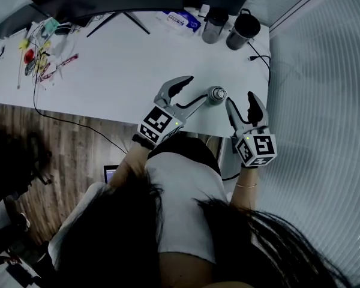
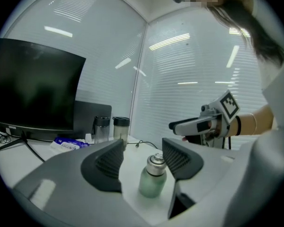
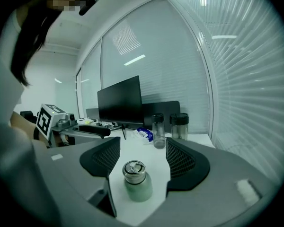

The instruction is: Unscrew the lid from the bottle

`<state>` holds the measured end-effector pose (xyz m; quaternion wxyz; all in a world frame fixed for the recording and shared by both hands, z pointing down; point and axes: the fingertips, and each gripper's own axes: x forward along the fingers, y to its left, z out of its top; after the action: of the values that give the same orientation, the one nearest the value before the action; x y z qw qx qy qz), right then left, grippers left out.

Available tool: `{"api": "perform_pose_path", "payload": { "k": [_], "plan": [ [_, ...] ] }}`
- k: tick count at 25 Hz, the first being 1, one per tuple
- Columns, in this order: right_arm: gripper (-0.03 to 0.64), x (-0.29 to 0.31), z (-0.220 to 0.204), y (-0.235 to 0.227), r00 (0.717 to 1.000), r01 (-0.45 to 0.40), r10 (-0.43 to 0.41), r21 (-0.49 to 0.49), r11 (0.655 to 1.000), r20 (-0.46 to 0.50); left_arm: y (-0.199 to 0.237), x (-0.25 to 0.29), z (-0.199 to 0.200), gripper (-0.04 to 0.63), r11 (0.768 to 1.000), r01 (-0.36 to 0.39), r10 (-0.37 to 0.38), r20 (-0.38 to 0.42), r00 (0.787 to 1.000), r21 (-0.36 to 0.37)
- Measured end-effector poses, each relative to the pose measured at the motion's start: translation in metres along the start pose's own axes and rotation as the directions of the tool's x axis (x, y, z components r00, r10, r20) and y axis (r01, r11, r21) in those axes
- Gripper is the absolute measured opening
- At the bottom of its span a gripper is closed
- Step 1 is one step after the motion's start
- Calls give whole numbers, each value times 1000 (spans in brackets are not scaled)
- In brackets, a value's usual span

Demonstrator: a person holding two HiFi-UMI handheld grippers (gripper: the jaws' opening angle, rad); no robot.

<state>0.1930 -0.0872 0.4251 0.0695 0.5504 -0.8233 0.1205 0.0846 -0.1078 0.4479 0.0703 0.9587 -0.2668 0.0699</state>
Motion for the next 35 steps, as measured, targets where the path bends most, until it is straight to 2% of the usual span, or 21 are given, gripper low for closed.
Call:
{"api": "perform_pose_path", "payload": {
  "k": [5,10,18,23,27,35],
  "plan": [
    [278,13,-12,9,999,-44,43,-23,999,-27,-8,6,-15,279,999,53,-53,-19,998,8],
    [276,22,-29,12,996,-74,73,-28,997,-52,-22,17,-33,281,993,99,-96,-61,994,57],
    [276,36,-56,19,986,-148,146,-12,989,-84,-32,29,-69,288,986,159,-153,-108,982,55],
    [277,42,-65,19,980,-179,178,4,984,-85,-32,36,-99,307,977,206,-192,-179,965,62],
    [278,45,-70,20,976,-205,205,14,979,-78,-31,43,-114,324,971,235,-222,-196,955,47],
    [278,52,-78,22,965,-250,250,4,968,-79,-34,60,-134,354,944,324,-303,-239,922,53]
  ]
}}
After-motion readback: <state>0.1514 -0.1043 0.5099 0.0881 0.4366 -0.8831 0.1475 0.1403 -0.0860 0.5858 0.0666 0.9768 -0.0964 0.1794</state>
